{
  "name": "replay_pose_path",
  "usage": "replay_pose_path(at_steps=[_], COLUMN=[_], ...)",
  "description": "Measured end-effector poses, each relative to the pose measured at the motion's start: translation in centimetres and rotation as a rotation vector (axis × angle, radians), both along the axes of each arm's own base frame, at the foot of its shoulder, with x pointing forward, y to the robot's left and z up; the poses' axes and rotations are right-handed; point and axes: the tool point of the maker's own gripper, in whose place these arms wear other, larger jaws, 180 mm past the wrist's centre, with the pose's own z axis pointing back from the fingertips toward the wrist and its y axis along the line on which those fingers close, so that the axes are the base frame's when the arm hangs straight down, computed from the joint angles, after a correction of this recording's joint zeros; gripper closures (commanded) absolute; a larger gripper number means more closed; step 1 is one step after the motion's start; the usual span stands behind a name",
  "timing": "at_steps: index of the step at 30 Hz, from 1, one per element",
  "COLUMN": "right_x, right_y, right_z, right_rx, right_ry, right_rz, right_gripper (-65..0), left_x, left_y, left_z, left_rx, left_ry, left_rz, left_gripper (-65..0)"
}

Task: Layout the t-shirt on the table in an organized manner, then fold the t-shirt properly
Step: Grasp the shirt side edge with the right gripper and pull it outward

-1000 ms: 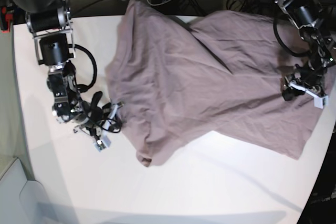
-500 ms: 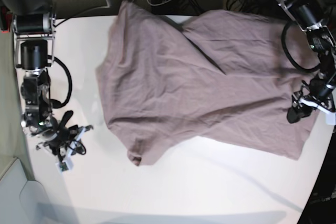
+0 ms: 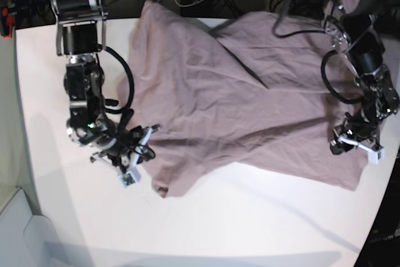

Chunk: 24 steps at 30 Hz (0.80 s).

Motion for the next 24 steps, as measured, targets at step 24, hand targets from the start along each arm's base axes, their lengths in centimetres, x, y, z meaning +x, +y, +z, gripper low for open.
replay_pose_path(at_steps=[24], right_x=[4.1], right_y=[-13.8], right_z=[-5.6], right_rx=[-0.045], right_ry=[0.159], right_rz=[-0.2], right_gripper=[0.0], left_x=[-0.9], left_y=[-1.4], left_z=[-1.1], left_rx=[-0.131], left_ry=[0.066], left_rz=[-0.025], left_gripper=[-32.8])
